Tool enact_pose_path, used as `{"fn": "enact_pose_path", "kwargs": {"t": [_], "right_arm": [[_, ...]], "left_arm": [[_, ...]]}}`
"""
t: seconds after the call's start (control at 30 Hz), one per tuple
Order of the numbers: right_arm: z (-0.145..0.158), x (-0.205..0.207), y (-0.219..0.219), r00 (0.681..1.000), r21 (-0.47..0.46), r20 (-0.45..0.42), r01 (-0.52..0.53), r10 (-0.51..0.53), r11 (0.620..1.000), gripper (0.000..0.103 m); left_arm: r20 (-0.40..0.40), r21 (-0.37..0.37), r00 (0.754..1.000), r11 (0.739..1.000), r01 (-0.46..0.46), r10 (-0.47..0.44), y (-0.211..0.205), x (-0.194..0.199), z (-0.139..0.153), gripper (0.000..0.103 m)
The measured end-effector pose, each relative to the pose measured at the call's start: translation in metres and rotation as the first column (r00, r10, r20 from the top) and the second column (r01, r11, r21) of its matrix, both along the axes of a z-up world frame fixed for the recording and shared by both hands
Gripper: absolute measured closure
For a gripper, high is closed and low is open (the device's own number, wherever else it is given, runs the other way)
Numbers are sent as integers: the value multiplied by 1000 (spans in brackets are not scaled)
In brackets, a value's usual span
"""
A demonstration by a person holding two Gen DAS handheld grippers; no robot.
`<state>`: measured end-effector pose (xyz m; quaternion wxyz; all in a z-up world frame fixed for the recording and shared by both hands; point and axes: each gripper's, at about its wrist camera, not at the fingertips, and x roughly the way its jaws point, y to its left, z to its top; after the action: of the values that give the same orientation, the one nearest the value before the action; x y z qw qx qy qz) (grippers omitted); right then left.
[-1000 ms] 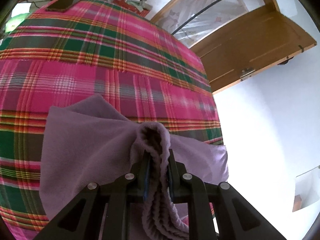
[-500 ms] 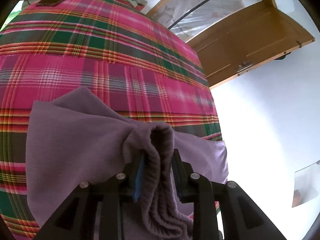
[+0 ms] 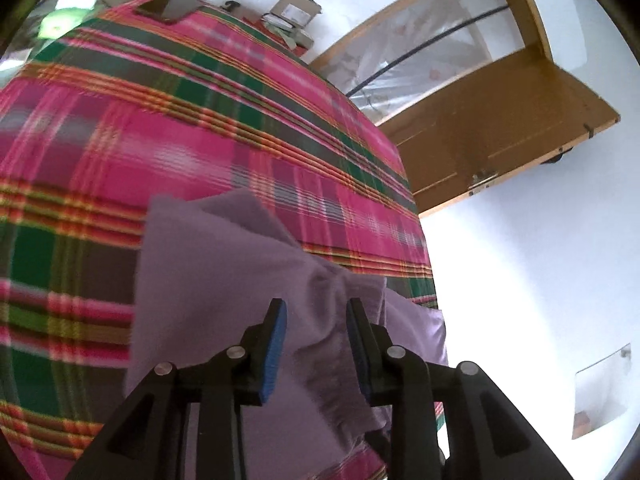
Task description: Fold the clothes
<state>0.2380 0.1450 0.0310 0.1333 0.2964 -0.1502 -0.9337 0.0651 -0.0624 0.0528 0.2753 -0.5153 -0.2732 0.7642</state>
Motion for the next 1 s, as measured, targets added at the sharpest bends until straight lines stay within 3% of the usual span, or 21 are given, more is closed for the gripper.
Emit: {"fn": "enact_pose_path", "kwargs": {"t": [0.07, 0.2, 0.3, 0.5, 0.63, 0.67, 0.73, 0.83, 1.0], "right_arm": [[1, -1, 6, 1000, -26, 5, 5, -5, 1000, 68], [6, -4, 19, 1000, -78, 5, 27, -27, 997, 55], [12, -7, 22, 999, -63, -7, 53, -53, 997, 54], [18, -27, 13, 999, -72, 5, -44, 44, 996, 54], [15, -35, -4, 995, -12, 29, -100, 101, 995, 55], [12, -37, -8, 994, 5, 42, -103, 103, 995, 56], [10, -39, -13, 994, 37, 54, -98, 96, 994, 79], [10, -39, -16, 995, 78, 59, -89, 85, 993, 92], [21, -32, 8, 997, -52, 49, -63, 65, 997, 94]], "left_arm": [[-13, -14, 1000, 1000, -25, 25, -13, 6, -1, 72], [-23, -14, 997, 997, -77, 76, -36, 18, -3, 72], [-9, 5, 994, 994, -105, 105, -49, 24, -10, 72], [13, 9, 993, 993, -119, 119, -57, 34, -23, 72], [18, -13, 992, 992, -129, 129, -54, 34, -28, 72], [20, -14, 991, 991, -130, 131, -55, 34, -29, 72], [22, -17, 991, 991, -134, 135, -56, 35, -30, 72], [14, -31, 990, 990, -139, 139, -54, 35, -29, 72], [7, -49, 991, 989, -136, 137, -53, 35, -31, 72]]}}
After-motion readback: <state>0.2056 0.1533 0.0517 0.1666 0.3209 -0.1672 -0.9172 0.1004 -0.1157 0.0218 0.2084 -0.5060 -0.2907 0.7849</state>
